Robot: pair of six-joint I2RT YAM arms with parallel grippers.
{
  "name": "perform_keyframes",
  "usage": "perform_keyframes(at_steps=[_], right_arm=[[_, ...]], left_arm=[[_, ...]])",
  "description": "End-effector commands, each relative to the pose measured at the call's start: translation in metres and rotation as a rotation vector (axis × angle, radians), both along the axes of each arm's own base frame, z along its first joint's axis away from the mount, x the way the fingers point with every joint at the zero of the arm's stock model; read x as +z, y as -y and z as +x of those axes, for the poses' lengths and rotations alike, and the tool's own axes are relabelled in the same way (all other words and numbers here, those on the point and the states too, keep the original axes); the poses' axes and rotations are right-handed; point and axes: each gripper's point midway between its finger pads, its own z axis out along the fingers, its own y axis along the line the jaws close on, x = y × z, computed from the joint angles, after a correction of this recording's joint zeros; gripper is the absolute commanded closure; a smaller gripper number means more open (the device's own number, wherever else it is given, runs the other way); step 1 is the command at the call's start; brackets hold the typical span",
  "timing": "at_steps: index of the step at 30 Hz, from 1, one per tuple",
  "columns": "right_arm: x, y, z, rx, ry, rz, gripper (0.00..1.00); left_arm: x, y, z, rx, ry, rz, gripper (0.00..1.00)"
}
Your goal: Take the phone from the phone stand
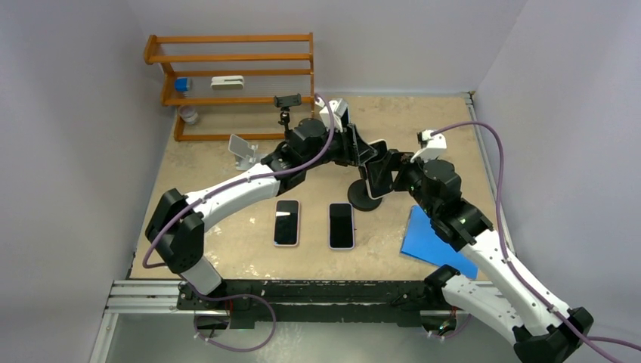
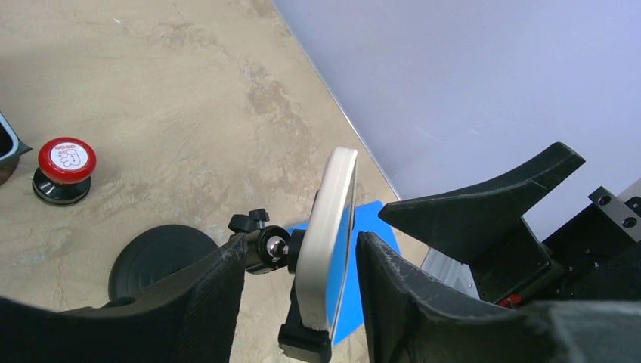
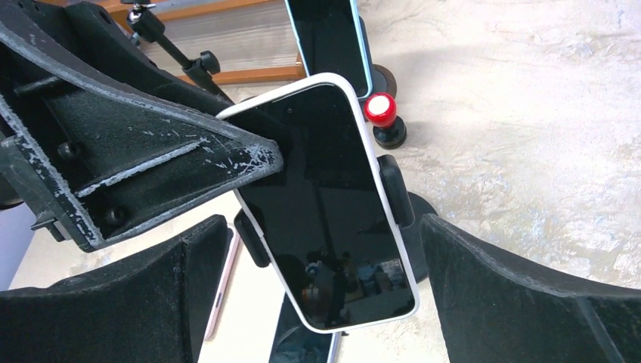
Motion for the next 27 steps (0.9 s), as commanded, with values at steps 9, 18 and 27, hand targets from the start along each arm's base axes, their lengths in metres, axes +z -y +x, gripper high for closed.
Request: perform_keyframes(at_steps=[9,18,27], right_arm=[[0.062,0.014,0.016,-0.067,0.076,-0.086,0.01],[0.052,-0.006,0.031,-0.015,0.011,-0.173,0.01],[0.041,-0.021,0.039,-0.007,-0.017,-0.252,0.01]], left_arm=[[0.085,-0.057,-0.002,0.166,0.212,-0.048,0.20],[0.062,-0.131,-0.017,0.369,0.262,0.012,0.16],[0.028,-0.135,-0.044,0.261,0.272,0.051,0.14]])
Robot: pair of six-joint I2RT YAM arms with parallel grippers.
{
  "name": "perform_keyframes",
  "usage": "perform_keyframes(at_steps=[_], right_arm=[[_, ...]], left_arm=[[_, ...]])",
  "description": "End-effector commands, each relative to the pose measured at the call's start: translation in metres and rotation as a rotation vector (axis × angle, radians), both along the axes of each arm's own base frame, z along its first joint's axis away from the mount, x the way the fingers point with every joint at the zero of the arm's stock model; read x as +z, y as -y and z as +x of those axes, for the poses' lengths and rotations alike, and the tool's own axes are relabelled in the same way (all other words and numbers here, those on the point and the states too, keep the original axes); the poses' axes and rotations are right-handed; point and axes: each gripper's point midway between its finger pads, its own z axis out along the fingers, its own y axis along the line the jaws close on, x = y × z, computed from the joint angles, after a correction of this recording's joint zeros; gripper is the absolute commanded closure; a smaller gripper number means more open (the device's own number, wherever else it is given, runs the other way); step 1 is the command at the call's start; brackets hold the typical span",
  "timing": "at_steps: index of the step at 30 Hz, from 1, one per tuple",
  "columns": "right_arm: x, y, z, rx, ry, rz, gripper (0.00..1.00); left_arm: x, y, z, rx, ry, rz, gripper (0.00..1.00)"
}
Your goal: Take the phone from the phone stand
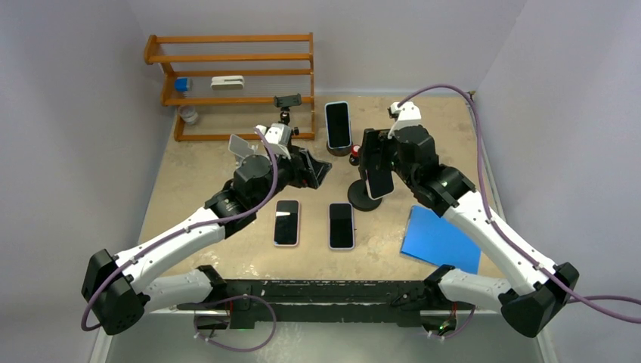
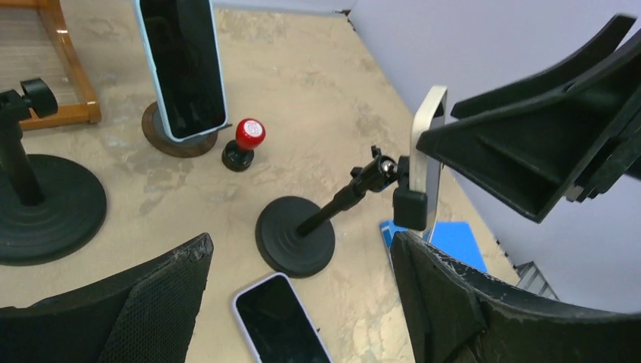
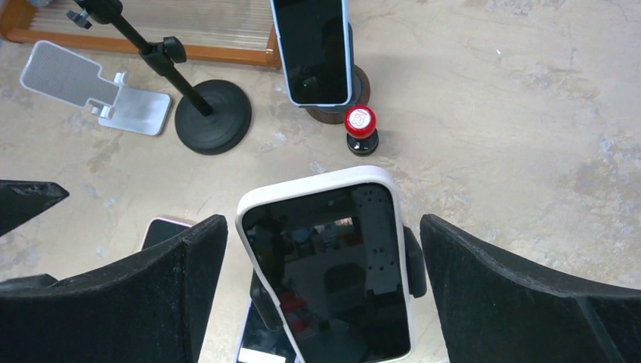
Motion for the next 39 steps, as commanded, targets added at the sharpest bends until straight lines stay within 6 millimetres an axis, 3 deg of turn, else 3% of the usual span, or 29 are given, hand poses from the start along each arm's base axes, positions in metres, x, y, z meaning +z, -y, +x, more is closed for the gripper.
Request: perform_keyframes(at_steps=[1,14,25,30,39], right_arm=[[0.018,0.001,0.006,-0.023,0.048,-0.035,0.01],[0.000,-0.005,0.016,-0.038,0.013,-0.063,0.02],[-0.005,-0.008,0.018,-0.024,0.014,-0.072,0.08],[-0.007,-0.010,0.018,-0.019,0.010,-0.075,0.17],[-0.002,-0.009,0.015,-0.017,0.029,-0.056,0.46]], left_arm=[[0.015,-0.001,-0.007,-0.046,0.070,-0.001,0.14],[0.015,0.044,-0.048,-0.408,0.151,-0.045,0.15],[-0.003,0.072,-0.058,-0.570,0.143,-0.090,0.18],[-0.008,0.082,-0.053,-0.588,0.138,-0.104,0.19],[-0.010,0.101,-0.034,-0.594,0.136,-0.125,0.23]])
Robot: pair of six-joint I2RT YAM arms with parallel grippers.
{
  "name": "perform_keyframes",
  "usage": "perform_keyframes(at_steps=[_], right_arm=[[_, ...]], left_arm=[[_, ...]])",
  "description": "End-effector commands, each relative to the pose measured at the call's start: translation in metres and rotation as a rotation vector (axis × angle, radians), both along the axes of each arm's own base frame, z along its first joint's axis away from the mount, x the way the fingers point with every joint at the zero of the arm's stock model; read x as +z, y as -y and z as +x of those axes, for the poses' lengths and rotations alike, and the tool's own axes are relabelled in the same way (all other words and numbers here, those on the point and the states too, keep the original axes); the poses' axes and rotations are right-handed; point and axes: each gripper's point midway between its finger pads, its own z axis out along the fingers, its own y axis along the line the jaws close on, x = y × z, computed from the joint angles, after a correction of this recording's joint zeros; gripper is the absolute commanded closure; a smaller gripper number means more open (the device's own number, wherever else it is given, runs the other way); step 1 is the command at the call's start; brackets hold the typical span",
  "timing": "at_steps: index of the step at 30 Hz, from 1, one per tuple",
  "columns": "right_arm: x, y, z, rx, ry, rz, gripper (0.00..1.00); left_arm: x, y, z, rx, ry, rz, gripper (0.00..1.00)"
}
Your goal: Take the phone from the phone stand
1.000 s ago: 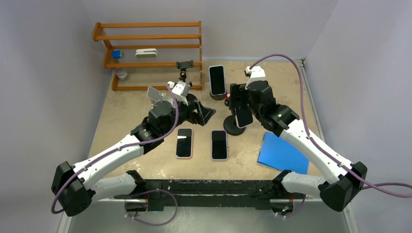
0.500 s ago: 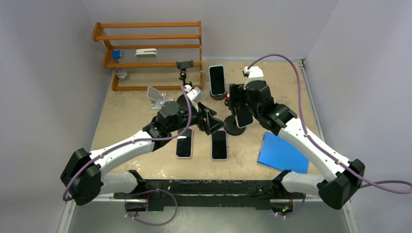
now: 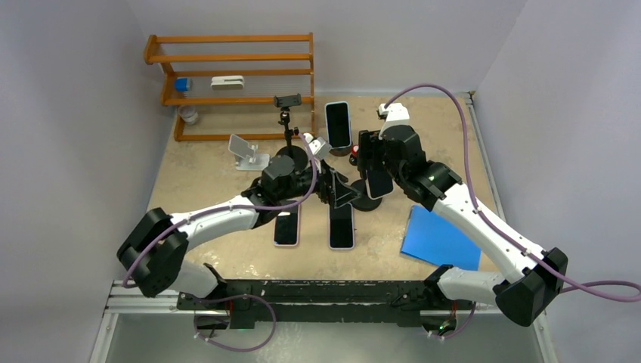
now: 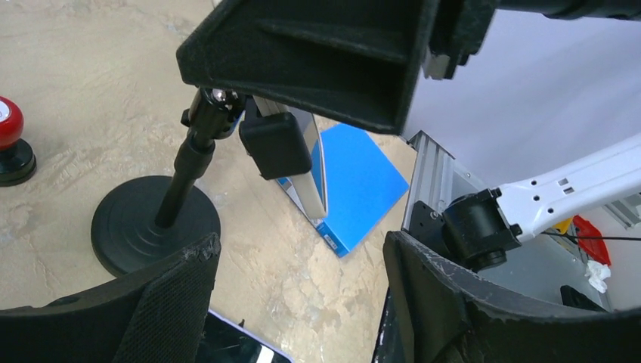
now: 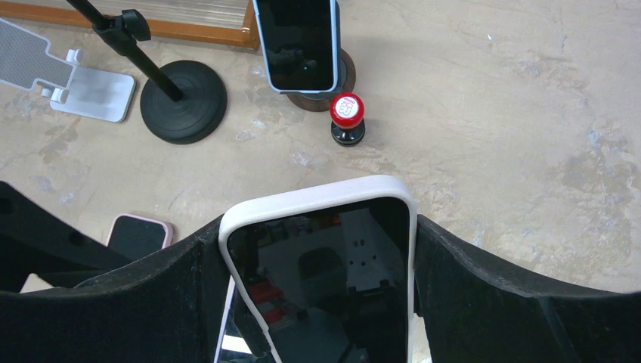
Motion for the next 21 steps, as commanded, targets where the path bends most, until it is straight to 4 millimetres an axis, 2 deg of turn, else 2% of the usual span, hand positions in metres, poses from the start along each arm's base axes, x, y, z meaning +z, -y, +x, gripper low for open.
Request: perform_keyframes(at_steps=[1,8,13,21], right_arm=[[0.022,-0.003,0.004,0.001,0.069,0.035,0.48],[0.024,-0.004,0.003,0.011,0.073,0.040,0.60],[0.023,-0.005,0.003,0.012,0.071,0.042,0.64],[0.021,-0.005,0.002,0.013,0.068,0.045,0.66]], left_arm=[[0.046,0.013,0.011,-0.020,0.090,-0.118,0.24],[0.053,0.026,0.028,-0.014,0.086,-0.140,0.29],[0.044,0.034,0.037,-0.015,0.049,-0.135,0.34],[0.038,0.042,0.044,-0.028,0.021,-0.144,0.51]])
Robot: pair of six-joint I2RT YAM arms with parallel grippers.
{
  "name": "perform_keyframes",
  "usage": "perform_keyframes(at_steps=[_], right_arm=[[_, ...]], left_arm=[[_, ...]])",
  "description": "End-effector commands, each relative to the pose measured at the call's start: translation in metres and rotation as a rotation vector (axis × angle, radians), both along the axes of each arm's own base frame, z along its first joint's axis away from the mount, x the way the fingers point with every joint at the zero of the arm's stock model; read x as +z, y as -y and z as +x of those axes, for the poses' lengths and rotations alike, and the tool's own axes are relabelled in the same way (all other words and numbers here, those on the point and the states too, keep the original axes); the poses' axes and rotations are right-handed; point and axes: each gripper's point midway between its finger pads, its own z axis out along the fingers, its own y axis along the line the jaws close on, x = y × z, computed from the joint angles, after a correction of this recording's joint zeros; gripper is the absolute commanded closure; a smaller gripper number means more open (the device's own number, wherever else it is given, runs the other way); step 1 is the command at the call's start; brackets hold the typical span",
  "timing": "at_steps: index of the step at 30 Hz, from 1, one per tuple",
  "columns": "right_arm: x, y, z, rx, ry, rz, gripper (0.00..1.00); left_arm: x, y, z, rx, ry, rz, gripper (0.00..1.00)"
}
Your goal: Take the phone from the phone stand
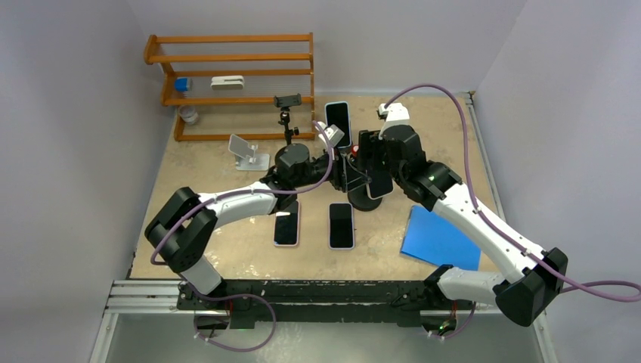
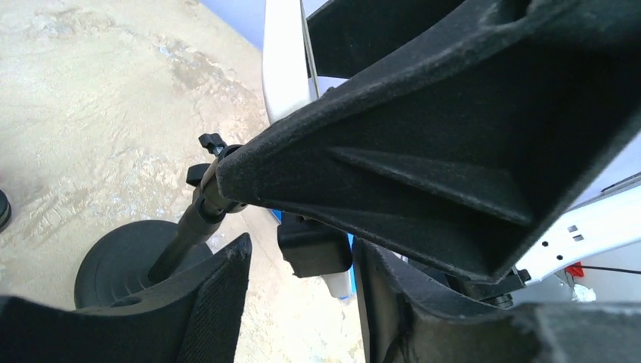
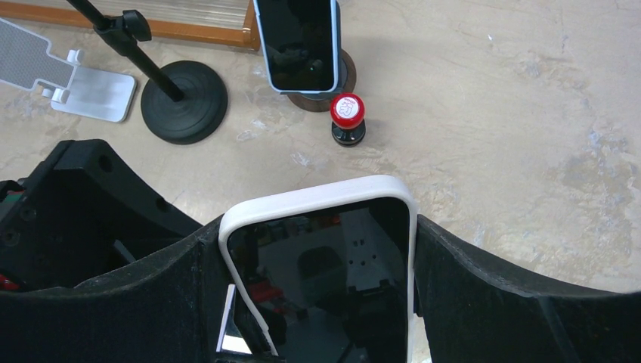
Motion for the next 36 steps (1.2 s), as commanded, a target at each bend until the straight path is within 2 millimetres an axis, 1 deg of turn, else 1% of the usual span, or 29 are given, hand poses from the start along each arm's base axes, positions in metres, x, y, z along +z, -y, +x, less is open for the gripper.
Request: perform_keyframes(at_steps=[1,6,7,8,10,11,12,13,15,18,25,29,32,36], right_arm=[[0.021,-0.005,0.002,0.012,0.067,0.044,0.66],[0.018,-0.004,0.002,0.008,0.062,0.043,0.68],[0.018,-0.004,0.002,0.006,0.063,0.044,0.69],[0.017,-0.004,0.002,0.002,0.063,0.044,0.70],[0.014,-0.002,0.001,-0.016,0.047,0.050,0.77],[0.010,-0.003,-0.001,-0.014,0.028,0.060,0.84],[0.006,-0.002,-0.003,-0.016,0.015,0.058,0.95],[0.005,0.001,-0.003,-0.035,0.013,0.057,1.00],[-0.002,0.005,-0.003,-0.060,0.006,0.058,1.00],[-0.012,0.008,-0.005,-0.088,-0.008,0.074,1.00],[-0.003,0.020,-0.009,-0.133,0.044,0.106,1.00],[-0.008,0.022,-0.011,-0.136,0.039,0.098,1.00],[-0.012,0.026,-0.012,-0.147,0.039,0.102,1.00],[-0.010,0.028,-0.014,-0.142,0.049,0.134,1.00]], left_arm=[[0.039,0.006,0.008,-0.012,0.059,-0.097,0.53],[0.039,0.003,0.009,-0.009,0.043,-0.116,0.69],[0.039,0.000,0.009,-0.005,0.040,-0.124,0.74],[0.040,-0.002,0.009,-0.002,0.039,-0.138,0.81],[0.039,-0.007,0.010,0.004,0.026,-0.160,1.00],[0.038,-0.010,0.010,0.007,0.011,-0.172,1.00],[0.032,-0.014,0.011,0.010,-0.009,-0.179,1.00],[0.030,-0.017,0.011,0.013,-0.029,-0.194,1.00],[0.022,-0.024,0.010,0.012,-0.070,-0.216,1.00],[0.016,-0.029,0.007,-0.004,-0.109,-0.246,1.00],[0.015,-0.035,0.007,-0.043,-0.178,-0.272,1.00],[0.015,-0.038,0.007,-0.070,-0.202,-0.285,1.00],[0.010,-0.041,0.006,-0.085,-0.233,-0.290,1.00],[0.007,-0.042,0.003,-0.107,-0.265,-0.300,1.00]])
